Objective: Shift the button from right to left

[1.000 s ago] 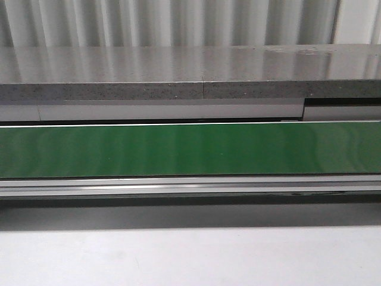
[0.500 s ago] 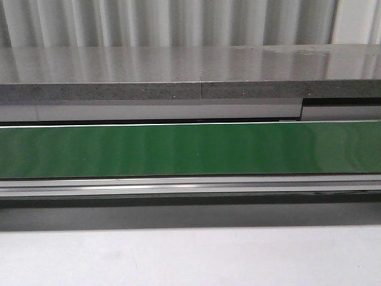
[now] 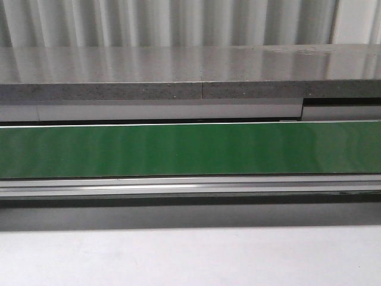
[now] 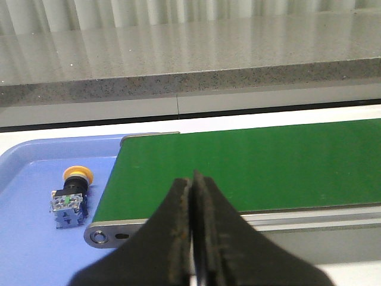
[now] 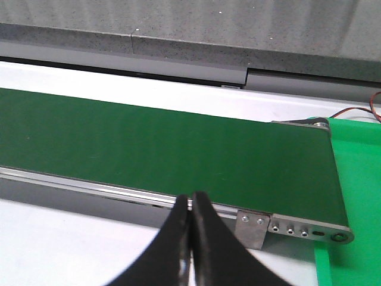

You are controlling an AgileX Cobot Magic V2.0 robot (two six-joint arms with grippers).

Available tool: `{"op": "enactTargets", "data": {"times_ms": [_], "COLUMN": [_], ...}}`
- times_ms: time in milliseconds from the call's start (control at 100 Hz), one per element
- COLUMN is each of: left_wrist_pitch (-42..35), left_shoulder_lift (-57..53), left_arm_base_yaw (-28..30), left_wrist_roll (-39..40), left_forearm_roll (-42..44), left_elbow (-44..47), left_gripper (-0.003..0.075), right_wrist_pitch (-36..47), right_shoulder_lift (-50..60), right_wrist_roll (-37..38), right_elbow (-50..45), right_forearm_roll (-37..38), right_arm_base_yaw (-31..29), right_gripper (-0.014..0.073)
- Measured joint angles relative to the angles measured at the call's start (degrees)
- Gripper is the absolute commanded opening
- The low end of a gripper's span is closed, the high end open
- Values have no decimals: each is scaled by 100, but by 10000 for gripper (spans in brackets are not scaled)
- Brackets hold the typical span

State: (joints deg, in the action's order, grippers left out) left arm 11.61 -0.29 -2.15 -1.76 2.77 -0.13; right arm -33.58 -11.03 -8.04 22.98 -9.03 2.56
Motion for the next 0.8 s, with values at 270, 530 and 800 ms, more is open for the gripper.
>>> {"op": "enactTargets", "data": {"times_ms": [270,530,800], "left_wrist_pitch": [0,0,0], "left_shoulder_lift": [0,0,0], "left_arm_base_yaw": [0,0,0], "left_wrist_roll": [0,0,0], "left_forearm_roll": [0,0,0], "left_elbow": [0,0,0], "left_gripper": [-20,-20,-20], "right_wrist_pitch": [0,259,2487], "right_shoulder_lift": [0,0,375], "right_wrist_roll": [0,0,920], "right_elbow": [0,-162,-1472], "right_forearm_roll": [0,114,995], "right_arm_base_yaw": [0,0,-256], "right_gripper": [-67,-67,-67]}}
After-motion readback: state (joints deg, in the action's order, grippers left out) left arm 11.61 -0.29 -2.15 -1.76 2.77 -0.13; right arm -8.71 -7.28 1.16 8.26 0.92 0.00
